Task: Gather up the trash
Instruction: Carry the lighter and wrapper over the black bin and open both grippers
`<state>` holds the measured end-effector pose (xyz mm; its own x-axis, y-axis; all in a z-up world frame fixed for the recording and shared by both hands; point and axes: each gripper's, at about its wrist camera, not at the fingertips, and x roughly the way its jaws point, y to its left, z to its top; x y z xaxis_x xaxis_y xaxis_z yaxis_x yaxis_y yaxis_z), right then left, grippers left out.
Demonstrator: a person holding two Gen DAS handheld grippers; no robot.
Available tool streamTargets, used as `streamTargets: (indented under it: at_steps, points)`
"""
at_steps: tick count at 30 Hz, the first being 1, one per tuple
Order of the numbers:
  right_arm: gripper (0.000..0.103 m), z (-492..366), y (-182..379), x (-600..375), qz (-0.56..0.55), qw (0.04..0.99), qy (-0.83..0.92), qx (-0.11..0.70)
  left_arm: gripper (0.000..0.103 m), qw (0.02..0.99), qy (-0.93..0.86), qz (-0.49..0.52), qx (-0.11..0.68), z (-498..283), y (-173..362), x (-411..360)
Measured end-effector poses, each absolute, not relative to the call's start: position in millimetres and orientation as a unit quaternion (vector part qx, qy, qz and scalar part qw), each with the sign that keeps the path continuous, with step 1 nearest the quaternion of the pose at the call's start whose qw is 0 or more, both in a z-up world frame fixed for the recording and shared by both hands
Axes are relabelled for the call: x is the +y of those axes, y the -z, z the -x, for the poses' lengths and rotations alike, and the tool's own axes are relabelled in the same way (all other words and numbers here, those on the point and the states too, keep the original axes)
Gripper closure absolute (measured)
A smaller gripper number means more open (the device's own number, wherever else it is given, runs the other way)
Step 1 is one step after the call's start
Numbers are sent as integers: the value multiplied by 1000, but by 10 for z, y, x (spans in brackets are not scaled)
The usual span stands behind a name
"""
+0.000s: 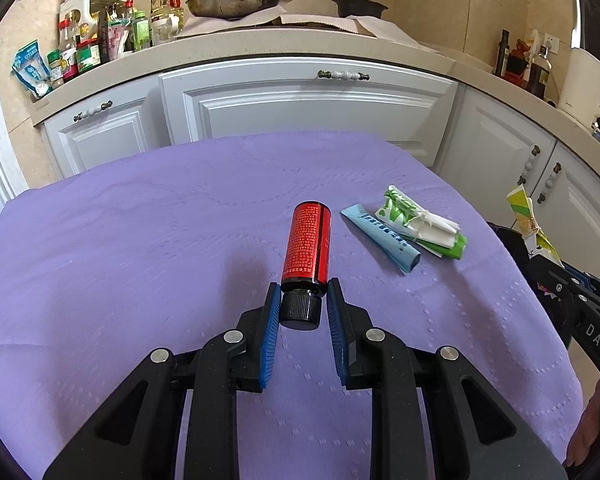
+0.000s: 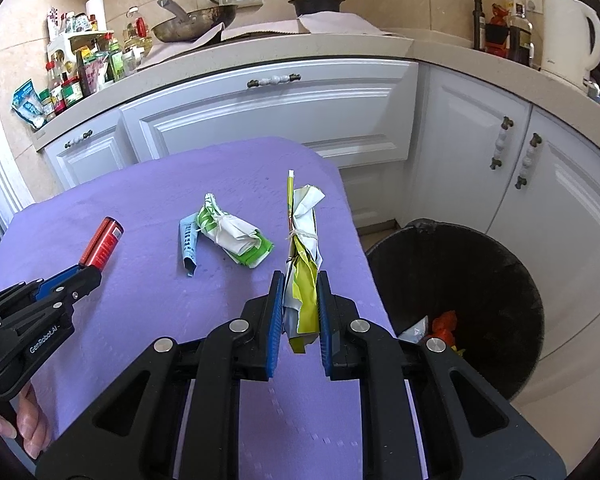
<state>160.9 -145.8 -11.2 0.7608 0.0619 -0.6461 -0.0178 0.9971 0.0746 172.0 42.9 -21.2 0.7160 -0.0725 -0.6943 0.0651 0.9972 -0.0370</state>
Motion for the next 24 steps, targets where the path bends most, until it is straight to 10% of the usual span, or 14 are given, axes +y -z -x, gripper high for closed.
streamTargets:
  at_steps: [24]
  points:
    - [87,-1141,8,-2262,-52,944,79,316,79,933,134,-24,334,-1402,-68,-465]
